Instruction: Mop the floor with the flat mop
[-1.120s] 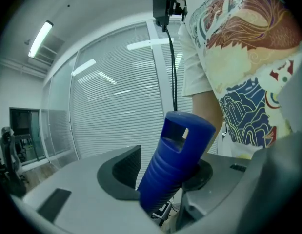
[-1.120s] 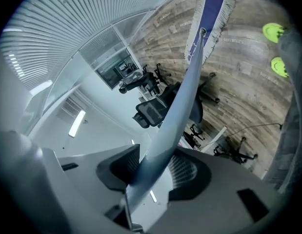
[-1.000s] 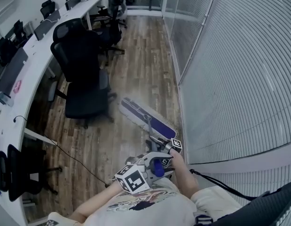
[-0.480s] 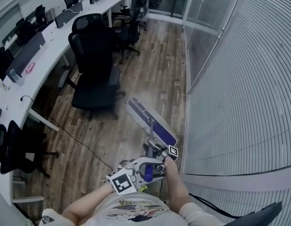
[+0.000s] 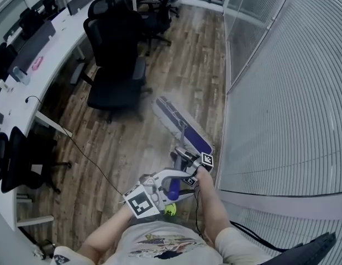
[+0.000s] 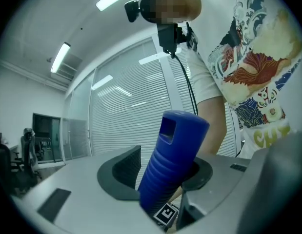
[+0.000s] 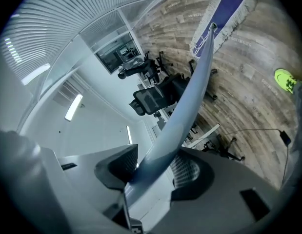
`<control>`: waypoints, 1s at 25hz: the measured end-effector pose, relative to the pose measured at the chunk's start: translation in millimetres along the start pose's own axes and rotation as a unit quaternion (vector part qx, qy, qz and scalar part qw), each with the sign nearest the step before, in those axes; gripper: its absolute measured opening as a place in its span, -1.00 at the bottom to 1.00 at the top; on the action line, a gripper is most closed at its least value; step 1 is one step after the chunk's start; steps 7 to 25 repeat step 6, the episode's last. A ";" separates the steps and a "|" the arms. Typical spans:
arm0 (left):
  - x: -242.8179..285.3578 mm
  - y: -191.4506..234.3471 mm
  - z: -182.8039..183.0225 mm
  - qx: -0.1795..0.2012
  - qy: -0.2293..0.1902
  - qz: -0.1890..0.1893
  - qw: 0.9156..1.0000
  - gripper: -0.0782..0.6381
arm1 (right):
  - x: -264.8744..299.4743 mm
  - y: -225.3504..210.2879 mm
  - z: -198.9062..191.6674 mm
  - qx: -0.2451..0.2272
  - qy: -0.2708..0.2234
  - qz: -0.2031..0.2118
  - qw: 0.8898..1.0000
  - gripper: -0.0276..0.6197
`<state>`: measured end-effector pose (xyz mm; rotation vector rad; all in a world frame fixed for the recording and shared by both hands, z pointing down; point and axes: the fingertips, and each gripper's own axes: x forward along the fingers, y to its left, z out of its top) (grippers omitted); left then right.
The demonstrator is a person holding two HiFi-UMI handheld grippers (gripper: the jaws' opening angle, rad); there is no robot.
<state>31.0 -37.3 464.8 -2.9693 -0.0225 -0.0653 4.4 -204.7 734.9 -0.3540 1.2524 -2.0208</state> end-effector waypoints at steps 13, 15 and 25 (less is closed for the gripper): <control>-11.9 -6.6 1.6 -0.003 0.010 -0.020 1.000 -0.29 | 1.4 -10.7 -10.5 0.005 -0.011 -0.013 1.000 -0.33; -11.9 -6.6 1.6 -0.003 0.010 -0.020 1.000 -0.29 | 1.4 -10.7 -10.5 0.005 -0.011 -0.013 1.000 -0.33; -11.9 -6.6 1.6 -0.003 0.010 -0.020 1.000 -0.29 | 1.4 -10.7 -10.5 0.005 -0.011 -0.013 1.000 -0.33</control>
